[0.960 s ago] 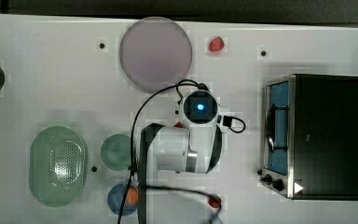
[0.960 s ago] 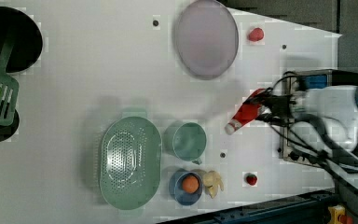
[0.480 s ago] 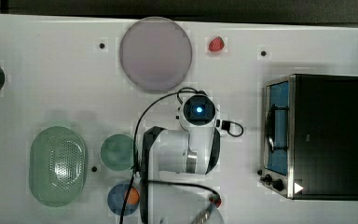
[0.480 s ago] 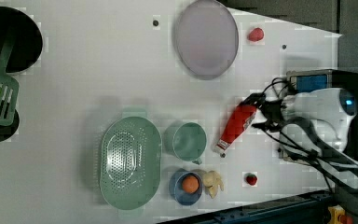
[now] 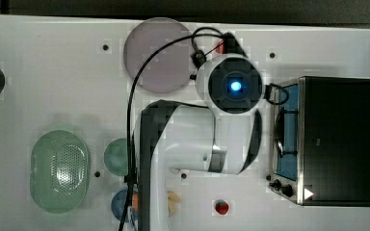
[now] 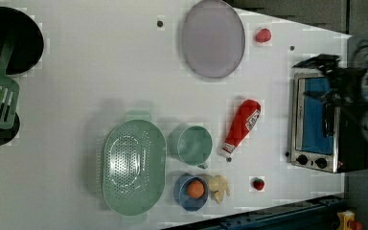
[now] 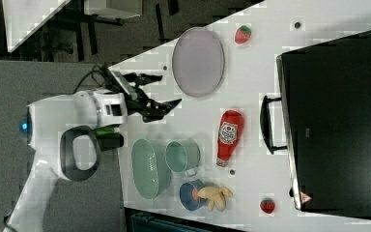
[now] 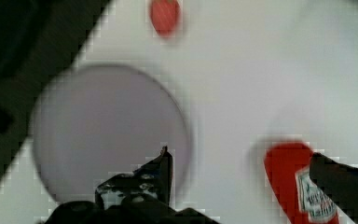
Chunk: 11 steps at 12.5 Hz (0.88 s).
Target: Pick Ketchup from oven and place it on table.
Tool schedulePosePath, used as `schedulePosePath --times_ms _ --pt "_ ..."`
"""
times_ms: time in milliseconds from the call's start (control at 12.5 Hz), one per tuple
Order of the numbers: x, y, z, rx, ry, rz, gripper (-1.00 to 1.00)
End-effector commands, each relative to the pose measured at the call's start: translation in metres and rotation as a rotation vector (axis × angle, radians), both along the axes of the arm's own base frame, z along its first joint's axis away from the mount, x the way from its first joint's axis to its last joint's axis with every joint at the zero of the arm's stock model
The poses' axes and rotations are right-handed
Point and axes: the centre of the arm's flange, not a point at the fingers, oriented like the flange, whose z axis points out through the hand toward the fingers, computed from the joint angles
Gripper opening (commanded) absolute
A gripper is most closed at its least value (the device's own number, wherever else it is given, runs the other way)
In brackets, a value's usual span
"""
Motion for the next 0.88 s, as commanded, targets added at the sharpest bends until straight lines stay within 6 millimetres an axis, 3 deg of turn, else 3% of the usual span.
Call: schedulePosePath --times_ms 80,320,880 --pt "-0.001 0.020 0.038 0.016 0.054 0.048 1.00" --pt "0.001 0.021 0.091 0.020 0.070 0.055 1.00" --pt "-0.018 0.018 0.163 -0.004 0.214 0.011 1.00"
